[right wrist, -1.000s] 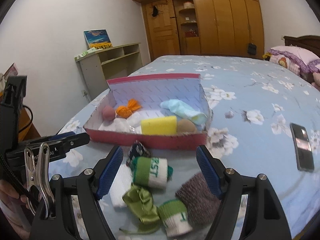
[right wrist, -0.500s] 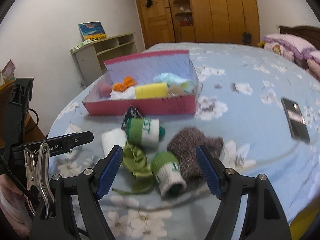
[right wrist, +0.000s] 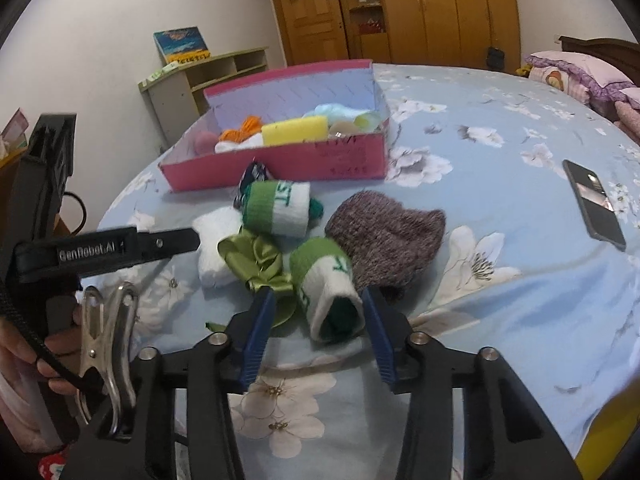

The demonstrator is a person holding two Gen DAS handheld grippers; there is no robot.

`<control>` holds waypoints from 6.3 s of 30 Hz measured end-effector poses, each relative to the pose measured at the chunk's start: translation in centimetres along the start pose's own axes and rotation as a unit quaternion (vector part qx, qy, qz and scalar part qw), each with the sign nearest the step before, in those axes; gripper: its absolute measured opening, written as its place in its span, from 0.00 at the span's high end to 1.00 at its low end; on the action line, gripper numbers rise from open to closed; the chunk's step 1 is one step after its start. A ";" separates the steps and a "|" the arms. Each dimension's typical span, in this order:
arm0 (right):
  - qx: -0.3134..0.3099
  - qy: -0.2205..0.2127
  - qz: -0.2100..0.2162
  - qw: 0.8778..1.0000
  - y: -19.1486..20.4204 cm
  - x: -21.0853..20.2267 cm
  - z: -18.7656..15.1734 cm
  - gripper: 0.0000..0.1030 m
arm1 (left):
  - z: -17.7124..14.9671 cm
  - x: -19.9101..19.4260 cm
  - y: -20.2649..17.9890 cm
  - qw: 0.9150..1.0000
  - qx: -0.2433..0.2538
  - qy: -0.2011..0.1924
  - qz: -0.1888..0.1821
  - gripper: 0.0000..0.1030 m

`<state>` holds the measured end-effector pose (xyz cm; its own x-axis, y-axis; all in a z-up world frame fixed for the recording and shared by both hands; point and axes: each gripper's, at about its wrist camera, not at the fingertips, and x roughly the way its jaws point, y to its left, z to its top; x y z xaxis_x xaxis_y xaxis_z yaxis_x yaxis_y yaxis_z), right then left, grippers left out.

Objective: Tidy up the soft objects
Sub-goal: 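Grasp the green-and-white sock with the right tool while the left tool grasps the white knit towel roll, then carry the white towel roll with the left tool while the right tool carries the sock into the box, then open the left tool to drop the towel roll while the right tool releases the sock, then move the right tool to the pile and grasp the green-and-white FIRST sock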

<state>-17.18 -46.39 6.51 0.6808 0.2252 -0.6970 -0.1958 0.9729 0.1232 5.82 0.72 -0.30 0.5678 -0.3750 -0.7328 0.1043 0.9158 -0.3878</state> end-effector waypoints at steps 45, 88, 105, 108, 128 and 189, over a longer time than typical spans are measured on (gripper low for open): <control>0.021 -0.010 0.004 1.000 -1.0 0.3 -0.5 0.83 | 0.2 -3.4 -0.2 0.997 0.048 -0.062 0.007 0.87; -0.032 -0.068 0.062 0.995 1.7 -3.0 3.3 0.84 | 5.8 -7.8 1.0 0.984 0.076 -0.153 0.053 0.87; -0.042 -0.059 0.057 0.996 1.5 -2.2 5.0 0.84 | 10.6 -3.2 1.4 0.977 0.106 -0.156 0.098 0.87; -0.050 -0.058 0.054 0.996 1.7 -2.2 5.6 0.84 | 11.2 -2.0 1.9 0.978 0.104 -0.149 0.105 0.87; -0.076 -0.060 0.039 0.995 3.0 0.5 11.3 0.84 | 11.7 3.2 4.0 0.984 0.082 -0.107 0.115 0.87; -0.021 -0.039 0.042 0.998 1.3 5.6 13.3 0.53 | 9.5 -1.7 0.9 0.986 0.085 -0.105 0.097 0.40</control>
<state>-4.22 -43.14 12.20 0.7138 0.3103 -0.6279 -0.2827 0.9479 0.1470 12.76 3.59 5.90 0.7452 -0.1688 -0.6451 0.1023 0.9849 -0.1396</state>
